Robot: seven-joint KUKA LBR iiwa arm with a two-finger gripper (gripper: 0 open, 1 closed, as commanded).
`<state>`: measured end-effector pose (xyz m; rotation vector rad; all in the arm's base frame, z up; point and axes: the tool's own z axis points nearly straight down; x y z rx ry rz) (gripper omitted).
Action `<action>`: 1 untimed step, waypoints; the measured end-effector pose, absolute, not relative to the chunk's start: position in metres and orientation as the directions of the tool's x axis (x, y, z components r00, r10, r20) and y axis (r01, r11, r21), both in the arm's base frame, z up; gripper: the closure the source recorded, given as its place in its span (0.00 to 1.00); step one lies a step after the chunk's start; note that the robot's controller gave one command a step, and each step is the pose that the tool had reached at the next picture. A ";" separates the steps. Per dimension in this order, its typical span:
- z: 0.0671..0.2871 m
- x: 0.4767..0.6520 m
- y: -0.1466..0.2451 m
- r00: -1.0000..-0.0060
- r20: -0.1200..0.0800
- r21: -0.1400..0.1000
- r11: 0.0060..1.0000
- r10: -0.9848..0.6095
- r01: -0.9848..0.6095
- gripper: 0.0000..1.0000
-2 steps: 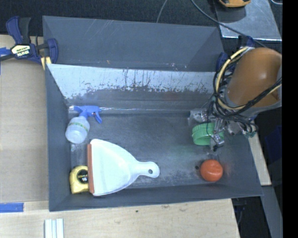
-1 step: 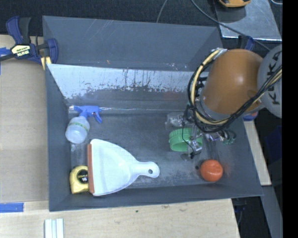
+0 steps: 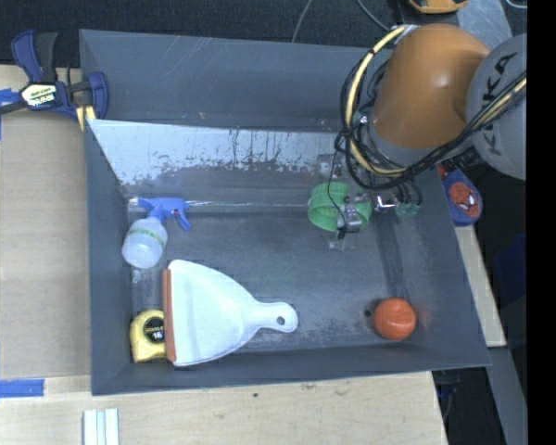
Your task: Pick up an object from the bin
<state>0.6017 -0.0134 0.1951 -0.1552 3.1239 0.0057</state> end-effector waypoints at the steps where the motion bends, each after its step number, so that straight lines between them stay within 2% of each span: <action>1: 0.201 0.618 -0.035 -0.998 -0.021 0.002 0.999 -0.052 -0.052 0.00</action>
Offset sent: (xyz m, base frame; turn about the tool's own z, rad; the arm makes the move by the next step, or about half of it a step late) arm 0.0143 -0.0203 0.0046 0.0470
